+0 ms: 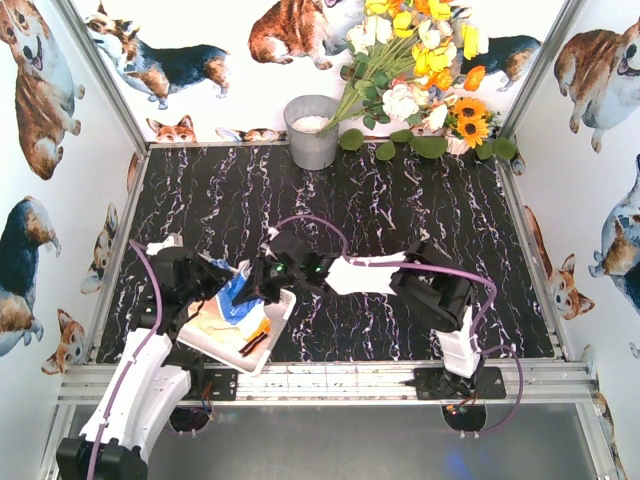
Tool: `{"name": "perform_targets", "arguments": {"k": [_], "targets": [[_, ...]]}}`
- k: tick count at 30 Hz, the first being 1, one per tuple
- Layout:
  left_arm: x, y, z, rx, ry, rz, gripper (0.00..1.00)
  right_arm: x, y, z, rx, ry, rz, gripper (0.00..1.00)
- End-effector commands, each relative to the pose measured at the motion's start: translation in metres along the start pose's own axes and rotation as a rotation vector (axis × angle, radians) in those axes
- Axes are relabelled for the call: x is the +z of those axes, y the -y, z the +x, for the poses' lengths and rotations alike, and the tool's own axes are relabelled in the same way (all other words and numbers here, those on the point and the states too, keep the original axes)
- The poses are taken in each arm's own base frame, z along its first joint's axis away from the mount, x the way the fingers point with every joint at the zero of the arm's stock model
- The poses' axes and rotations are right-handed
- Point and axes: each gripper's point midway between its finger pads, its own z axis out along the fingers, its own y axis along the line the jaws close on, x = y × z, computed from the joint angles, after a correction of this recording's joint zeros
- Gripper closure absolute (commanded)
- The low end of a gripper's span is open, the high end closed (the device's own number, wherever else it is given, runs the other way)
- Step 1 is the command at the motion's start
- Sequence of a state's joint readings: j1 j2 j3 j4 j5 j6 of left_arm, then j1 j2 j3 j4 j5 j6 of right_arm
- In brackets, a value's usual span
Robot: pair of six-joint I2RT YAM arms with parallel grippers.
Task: Put the gloves into the storage basket
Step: Place the glove in the bin.
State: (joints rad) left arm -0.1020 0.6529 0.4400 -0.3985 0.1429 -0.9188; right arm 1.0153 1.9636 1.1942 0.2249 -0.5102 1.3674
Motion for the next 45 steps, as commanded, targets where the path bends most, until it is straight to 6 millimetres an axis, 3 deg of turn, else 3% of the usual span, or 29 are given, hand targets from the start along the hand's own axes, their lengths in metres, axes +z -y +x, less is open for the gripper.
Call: {"name": "perform_targets", "arguments": {"k": [1, 12, 21, 30, 41, 45], "targets": [[-0.018, -0.022, -0.016, 0.084, 0.06, -0.145, 1.0, 0.017, 0.003, 0.007, -0.086, -0.002, 0.061, 1.0], [-0.033, -0.05, -0.027, 0.084, 0.172, -0.258, 1.0, 0.044, 0.02, 0.022, -0.144, -0.031, 0.14, 1.0], [-0.031, -0.058, -0.031, 0.085, 0.206, -0.286, 1.0, 0.056, 0.03, 0.02, -0.175, -0.042, 0.166, 1.0], [-0.022, -0.076, -0.026, 0.07, 0.208, -0.336, 1.0, 0.059, 0.057, 0.017, -0.206, -0.038, 0.263, 1.0], [-0.013, -0.1, -0.02, 0.064, 0.21, -0.413, 1.0, 0.047, 0.066, 0.013, -0.263, -0.022, 0.351, 0.66], [-0.01, -0.102, -0.018, 0.071, 0.199, -0.421, 1.0, 0.04, 0.065, 0.011, -0.284, -0.006, 0.371, 0.63]]}}
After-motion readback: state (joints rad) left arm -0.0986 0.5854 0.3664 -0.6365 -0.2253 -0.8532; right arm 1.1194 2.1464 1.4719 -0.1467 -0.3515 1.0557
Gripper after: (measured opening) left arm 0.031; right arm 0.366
